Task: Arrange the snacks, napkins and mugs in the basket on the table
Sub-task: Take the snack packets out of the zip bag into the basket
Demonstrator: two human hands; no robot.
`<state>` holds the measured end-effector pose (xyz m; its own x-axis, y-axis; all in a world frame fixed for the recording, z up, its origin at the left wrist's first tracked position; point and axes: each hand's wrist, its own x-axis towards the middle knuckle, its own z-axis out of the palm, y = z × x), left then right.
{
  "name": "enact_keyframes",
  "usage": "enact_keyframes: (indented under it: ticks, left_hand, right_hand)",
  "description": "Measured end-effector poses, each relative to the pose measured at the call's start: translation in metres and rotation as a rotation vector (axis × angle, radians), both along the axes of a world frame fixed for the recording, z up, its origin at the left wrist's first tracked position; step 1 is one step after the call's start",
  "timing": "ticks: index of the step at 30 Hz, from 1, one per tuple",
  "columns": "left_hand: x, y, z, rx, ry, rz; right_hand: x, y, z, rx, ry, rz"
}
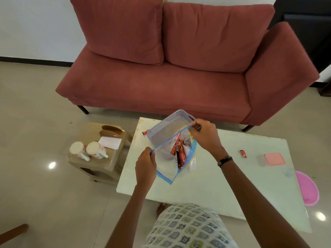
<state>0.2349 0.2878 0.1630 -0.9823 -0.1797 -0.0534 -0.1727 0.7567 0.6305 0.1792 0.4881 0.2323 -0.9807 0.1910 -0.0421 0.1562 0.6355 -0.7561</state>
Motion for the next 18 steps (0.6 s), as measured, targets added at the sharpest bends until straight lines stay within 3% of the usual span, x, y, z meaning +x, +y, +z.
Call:
enact_keyframes:
  ticks: [5,10,15,18]
  left_hand:
    - [-0.02,0.034,0.022,0.177,0.036,0.05]
    - [-0.034,0.045,0.027,0.186,0.03,0.027]
    - [-0.029,0.027,0.017,0.151,-0.017,0.07]
    - [-0.02,0.018,0.015,0.105,-0.032,0.079]
  right_hand:
    - [0.001,0.018,0.002,0.085,0.006,-0.063]
    - [0.012,0.018,-0.019,0.181,-0.088,-0.081]
    - [0.044,-0.017,-0.031,0.196,0.163,-0.09]
    - [0.051,-0.044,-0.049,0.246,-0.151,0.099]
